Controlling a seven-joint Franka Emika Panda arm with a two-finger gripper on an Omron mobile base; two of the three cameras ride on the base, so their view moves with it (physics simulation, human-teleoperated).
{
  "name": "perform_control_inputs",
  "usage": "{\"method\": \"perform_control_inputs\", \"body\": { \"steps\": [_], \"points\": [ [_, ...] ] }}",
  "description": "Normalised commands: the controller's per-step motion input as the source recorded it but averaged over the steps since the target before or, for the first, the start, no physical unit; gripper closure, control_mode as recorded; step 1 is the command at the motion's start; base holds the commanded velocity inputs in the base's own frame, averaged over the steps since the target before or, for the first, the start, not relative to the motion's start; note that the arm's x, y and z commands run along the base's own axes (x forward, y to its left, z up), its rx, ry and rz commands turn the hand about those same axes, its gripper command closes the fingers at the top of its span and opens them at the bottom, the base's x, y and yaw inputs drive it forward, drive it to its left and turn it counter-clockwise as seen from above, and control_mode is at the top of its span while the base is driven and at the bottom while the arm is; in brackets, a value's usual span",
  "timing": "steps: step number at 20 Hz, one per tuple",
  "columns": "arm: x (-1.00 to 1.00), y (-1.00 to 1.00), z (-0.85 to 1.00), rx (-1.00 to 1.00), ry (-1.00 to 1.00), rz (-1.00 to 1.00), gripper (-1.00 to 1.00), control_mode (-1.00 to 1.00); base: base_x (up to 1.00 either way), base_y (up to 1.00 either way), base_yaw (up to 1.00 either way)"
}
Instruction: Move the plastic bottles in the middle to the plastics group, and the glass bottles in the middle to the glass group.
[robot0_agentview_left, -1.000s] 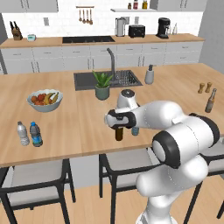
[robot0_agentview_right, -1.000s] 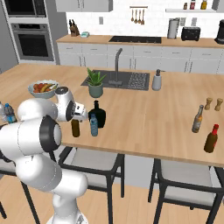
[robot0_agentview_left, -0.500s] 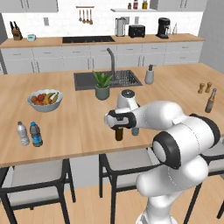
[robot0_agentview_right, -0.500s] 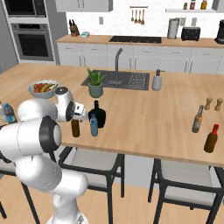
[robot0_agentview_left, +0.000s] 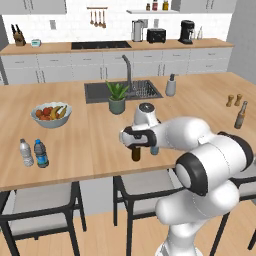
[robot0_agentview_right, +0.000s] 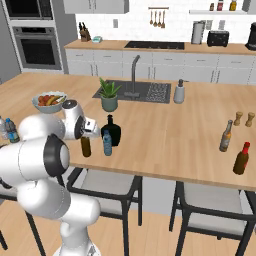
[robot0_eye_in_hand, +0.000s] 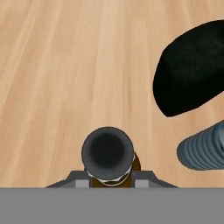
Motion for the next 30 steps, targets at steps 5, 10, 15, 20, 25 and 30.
{"method": "perform_control_inputs", "body": {
  "steps": [5, 10, 15, 20, 25, 30],
  "points": [
    [-0.3, 0.0, 0.08, 0.0, -0.02, 0.0, 1.0, -1.0, 0.0, 0.0, 0.0],
    [-0.99, 0.0, 0.47, 0.0, -0.07, -0.01, 1.0, -1.0, 0.0, 0.0, 0.0],
    [-0.9, -0.06, 0.4, 0.0, -0.02, -0.02, 1.0, -1.0, 0.0, 0.0, 0.0],
    [-0.56, -0.35, 0.36, 0.0, -0.01, -0.08, 1.0, -1.0, 0.0, 0.0, 0.0],
    [-0.28, -0.71, 0.31, 0.0, 0.0, -0.13, 1.0, -1.0, 0.0, 0.0, 0.0],
    [-0.05, -0.9, 0.29, 0.0, 0.0, -0.13, 1.0, -1.0, 0.0, 0.0, 0.0]
  ]
}}
